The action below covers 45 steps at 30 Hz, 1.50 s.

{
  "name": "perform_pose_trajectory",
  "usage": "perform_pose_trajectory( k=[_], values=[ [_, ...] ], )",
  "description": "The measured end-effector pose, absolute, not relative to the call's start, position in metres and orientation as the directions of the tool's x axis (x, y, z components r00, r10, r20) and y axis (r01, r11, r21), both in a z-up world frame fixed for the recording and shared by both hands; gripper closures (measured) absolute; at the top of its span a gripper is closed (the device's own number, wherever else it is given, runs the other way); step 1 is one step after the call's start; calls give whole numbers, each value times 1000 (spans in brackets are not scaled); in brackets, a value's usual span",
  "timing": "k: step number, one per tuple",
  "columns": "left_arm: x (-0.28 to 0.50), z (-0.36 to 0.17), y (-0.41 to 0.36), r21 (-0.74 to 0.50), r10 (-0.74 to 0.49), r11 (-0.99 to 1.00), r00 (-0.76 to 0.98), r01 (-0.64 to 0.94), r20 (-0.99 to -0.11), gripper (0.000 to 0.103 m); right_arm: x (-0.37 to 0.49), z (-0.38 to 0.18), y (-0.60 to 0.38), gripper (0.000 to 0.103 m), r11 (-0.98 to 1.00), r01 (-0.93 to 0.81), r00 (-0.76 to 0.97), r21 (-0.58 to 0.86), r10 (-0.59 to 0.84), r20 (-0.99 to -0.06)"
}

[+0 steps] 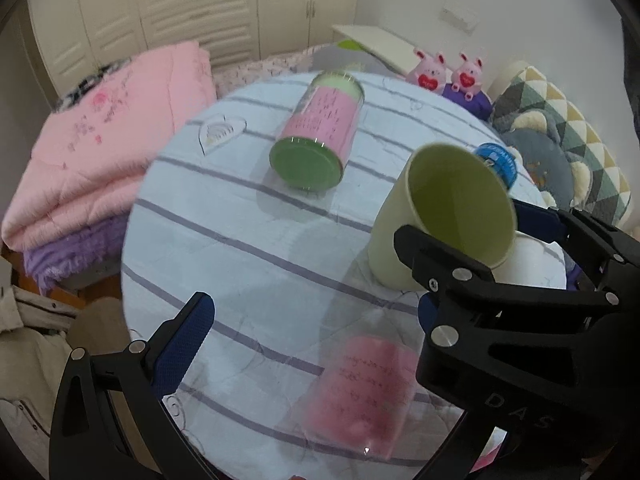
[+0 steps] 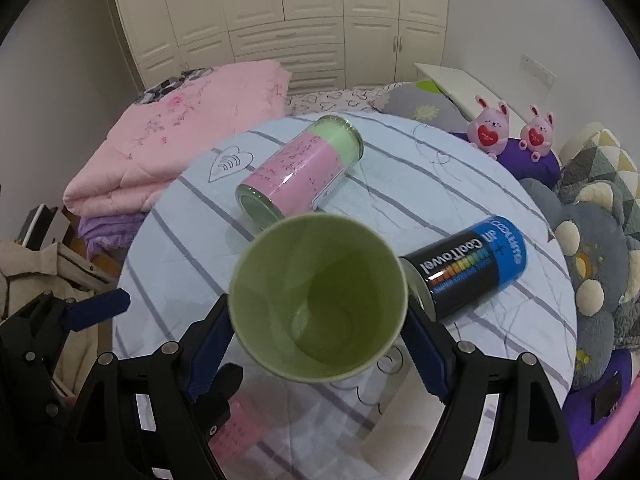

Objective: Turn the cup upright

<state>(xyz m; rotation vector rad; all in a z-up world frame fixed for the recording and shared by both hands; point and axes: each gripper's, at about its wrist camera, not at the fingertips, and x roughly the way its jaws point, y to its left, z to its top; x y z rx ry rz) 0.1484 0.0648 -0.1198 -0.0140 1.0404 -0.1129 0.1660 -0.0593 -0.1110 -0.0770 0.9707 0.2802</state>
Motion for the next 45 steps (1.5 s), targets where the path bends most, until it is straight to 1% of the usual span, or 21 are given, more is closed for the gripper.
perform_pose_trajectory(
  k=[2, 4, 6, 13, 23, 26, 35, 39, 45],
  values=[
    [143, -114, 65, -72, -108, 993, 514, 89, -851, 0, 161, -106, -61, 20, 960, -270, 548, 72, 214, -809],
    [139, -110, 65, -84, -116, 993, 526, 85, -842, 0, 154, -98, -62, 9, 952, -296, 578, 74, 240, -780],
    [136, -108, 64, -82, -111, 994, 534, 78, -838, 0, 150, -93, -59, 0, 949, -313, 599, 48, 236, -765],
    [116, -94, 59, -75, -99, 995, 560, 67, -822, 0, 128, -77, -67, 0, 950, -309, 642, 45, 243, -727],
    [68, -53, 40, -2, -30, 999, 683, 42, -730, 0, 75, -32, -105, 0, 959, -280, 759, 45, 250, -601],
    [54, -45, 34, 0, -20, 1000, 711, 28, -703, 0, 61, -26, -114, 0, 960, -276, 773, 47, 251, -582],
    [16, -29, 8, 55, 15, 998, 786, 24, -618, 0, 31, -17, -144, 0, 969, -242, 820, 55, 235, -521],
    [10, -27, 3, 36, 10, 999, 796, 14, -605, 0, 23, -18, -153, 0, 973, -226, 832, 55, 222, -509],
    [2, -23, -5, -5, -29, 999, 812, 32, -583, 0, 12, -14, -161, 0, 971, -232, 844, 54, 229, -485]
  ],
)
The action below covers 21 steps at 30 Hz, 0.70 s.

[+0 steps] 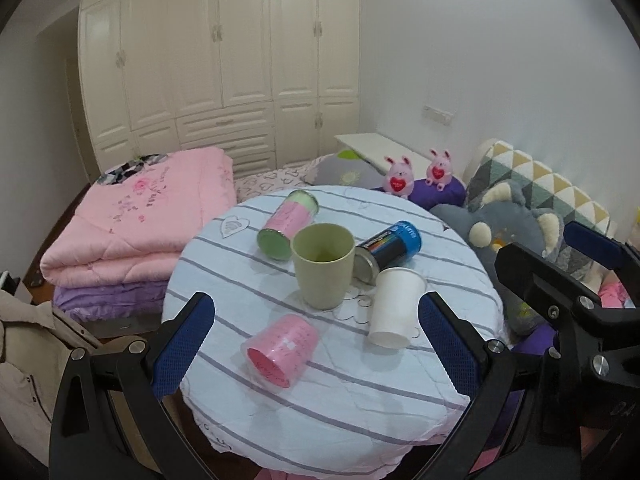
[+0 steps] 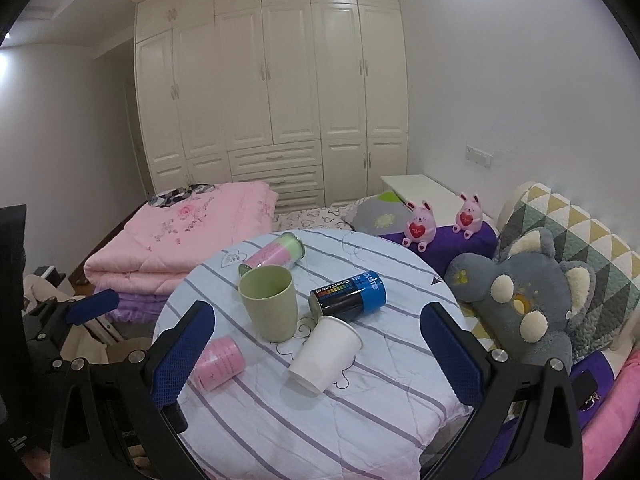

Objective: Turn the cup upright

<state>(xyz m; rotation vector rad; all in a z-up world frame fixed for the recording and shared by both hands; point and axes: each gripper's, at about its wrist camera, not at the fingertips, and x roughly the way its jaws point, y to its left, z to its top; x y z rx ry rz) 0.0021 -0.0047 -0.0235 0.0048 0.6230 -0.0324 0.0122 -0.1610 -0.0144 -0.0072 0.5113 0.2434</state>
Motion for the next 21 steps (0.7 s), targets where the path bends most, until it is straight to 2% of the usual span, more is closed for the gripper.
perform_pose_trajectory(
  k=[9, 21],
  values=[
    [-9, -15, -13, -2, -10, 1000, 864, 10, -503, 0, 0, -11, -170, 0, 971, -231, 870, 54, 231, -436],
    [-8, -23, -18, 17, 15, 1000, 864, -7, -504, 0, -2, -15, -173, 0, 970, -234, 873, 61, 237, -426]
  ],
)
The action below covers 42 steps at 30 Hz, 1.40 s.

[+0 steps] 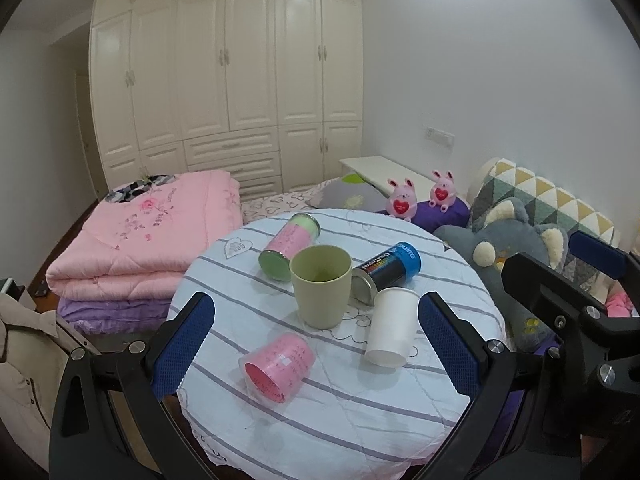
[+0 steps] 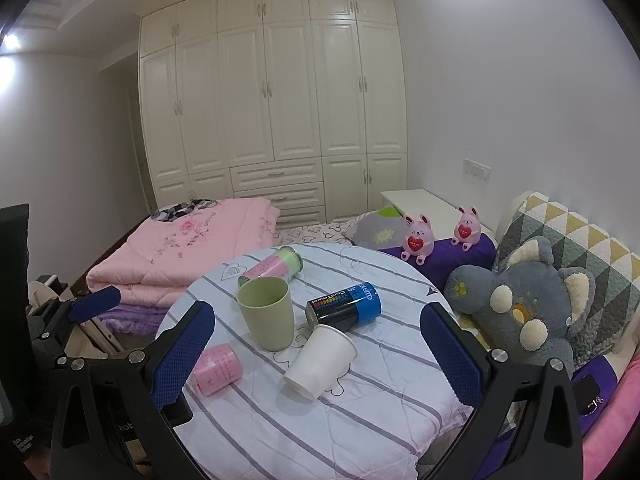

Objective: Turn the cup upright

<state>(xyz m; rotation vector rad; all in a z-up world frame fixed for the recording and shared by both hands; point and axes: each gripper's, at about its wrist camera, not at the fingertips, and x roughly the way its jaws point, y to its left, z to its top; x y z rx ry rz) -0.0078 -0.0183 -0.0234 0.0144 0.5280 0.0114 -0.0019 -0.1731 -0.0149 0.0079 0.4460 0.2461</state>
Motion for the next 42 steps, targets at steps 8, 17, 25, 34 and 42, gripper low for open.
perform_pose_trajectory(
  k=[8, 17, 25, 34, 42],
  values=[
    [-11, -20, -16, 18, 24, 1000, 891, -18, -454, 0, 1, -15, -175, 0, 972, -222, 881, 81, 235, -410],
    [-7, -25, -18, 14, 17, 1000, 893, -12, -449, 0, 5, -21, -175, 0, 973, -216, 877, 85, 232, -422],
    [-4, -27, -15, 7, 13, 1000, 888, -11, -460, 0, 6, -22, -173, 0, 972, -220, 874, 81, 233, -427],
    [-3, -28, -15, 8, 10, 1000, 887, -7, -463, 0, 7, -24, -170, 0, 972, -221, 872, 75, 232, -432],
    [-3, -29, -15, 7, 12, 1000, 887, -10, -462, 0, 8, -24, -169, 0, 972, -224, 869, 74, 233, -436]
  ],
)
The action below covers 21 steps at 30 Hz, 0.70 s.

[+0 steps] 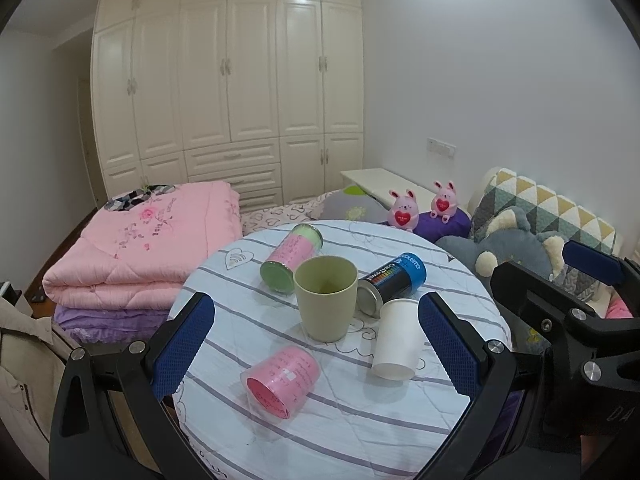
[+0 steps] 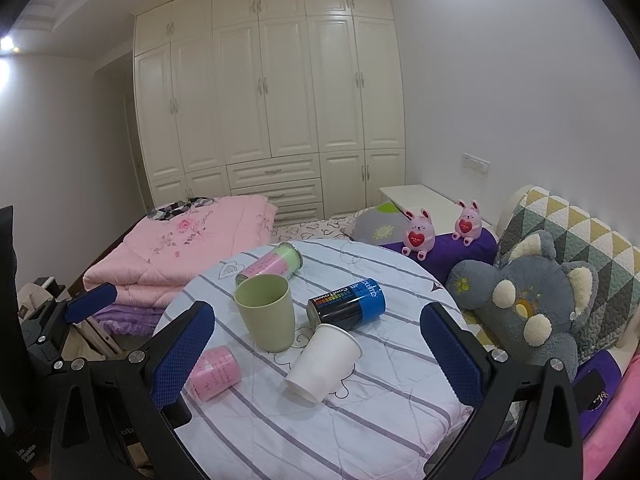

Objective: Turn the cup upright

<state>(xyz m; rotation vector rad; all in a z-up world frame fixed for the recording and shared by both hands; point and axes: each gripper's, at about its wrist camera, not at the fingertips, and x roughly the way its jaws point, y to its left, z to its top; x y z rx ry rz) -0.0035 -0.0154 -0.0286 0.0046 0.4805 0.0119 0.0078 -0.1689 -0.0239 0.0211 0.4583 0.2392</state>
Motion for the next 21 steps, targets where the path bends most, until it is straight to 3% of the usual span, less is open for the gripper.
perform_pose_trajectory(
  k=[21],
  values=[
    [-2, -28, -13, 35, 17, 999, 904, -2, -427, 0, 9, -25, -168, 0, 972, -226, 864, 64, 230, -447]
  ],
)
